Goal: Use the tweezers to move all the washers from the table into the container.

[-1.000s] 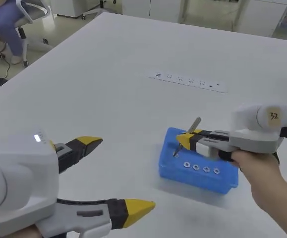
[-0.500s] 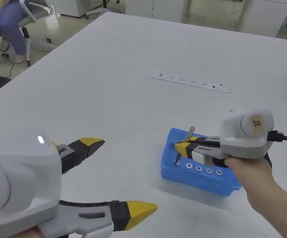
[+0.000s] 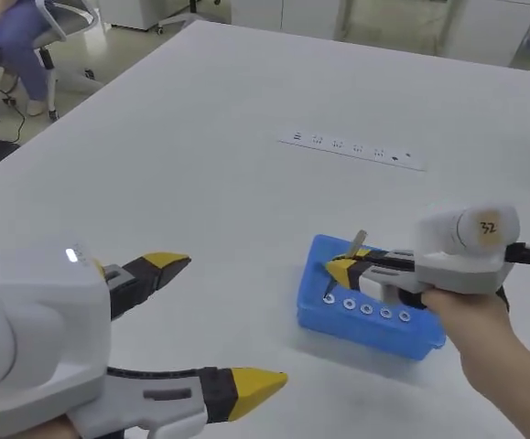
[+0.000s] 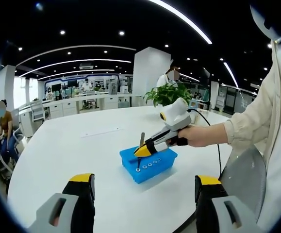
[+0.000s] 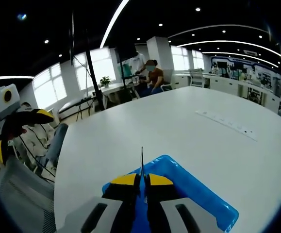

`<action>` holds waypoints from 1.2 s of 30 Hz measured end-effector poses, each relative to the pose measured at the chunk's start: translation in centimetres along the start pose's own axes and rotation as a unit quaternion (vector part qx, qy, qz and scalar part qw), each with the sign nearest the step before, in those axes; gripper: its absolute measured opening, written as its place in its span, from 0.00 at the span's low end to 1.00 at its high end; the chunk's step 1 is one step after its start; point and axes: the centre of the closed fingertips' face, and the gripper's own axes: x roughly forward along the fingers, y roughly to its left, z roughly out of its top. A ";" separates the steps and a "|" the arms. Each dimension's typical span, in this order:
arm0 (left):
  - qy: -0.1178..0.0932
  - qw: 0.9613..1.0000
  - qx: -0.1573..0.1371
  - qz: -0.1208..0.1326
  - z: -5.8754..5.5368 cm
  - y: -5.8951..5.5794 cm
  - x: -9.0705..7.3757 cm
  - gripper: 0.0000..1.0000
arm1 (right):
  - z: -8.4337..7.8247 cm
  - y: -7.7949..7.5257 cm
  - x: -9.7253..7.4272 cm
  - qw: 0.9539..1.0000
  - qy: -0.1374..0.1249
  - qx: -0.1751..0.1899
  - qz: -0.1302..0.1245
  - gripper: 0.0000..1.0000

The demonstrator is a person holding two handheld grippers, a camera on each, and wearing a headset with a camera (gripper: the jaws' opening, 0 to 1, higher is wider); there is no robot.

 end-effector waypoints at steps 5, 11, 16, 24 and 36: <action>0.003 1.000 -0.001 -0.005 -0.1 -0.2 0.2 0.84 | 1.1 0.8 -2.1 1.000 -0.024 -0.006 -0.001 0.03; 0.002 1.000 0.004 -0.023 0.1 -1.0 0.6 0.77 | 1.0 2.2 -4.6 0.999 -0.031 -0.014 0.010 0.03; 0.003 0.999 0.011 -0.042 0.4 -1.9 1.2 0.71 | 0.4 4.1 -6.2 0.999 -0.038 -0.016 0.032 0.03; 0.006 0.996 0.024 -0.081 0.7 -3.3 2.2 0.57 | -3.8 7.5 -7.0 0.993 0.034 -0.086 0.068 0.03; 0.030 0.985 0.046 -0.162 0.3 -6.6 3.6 0.35 | -7.2 11.9 -7.8 0.972 0.104 -0.181 0.105 0.03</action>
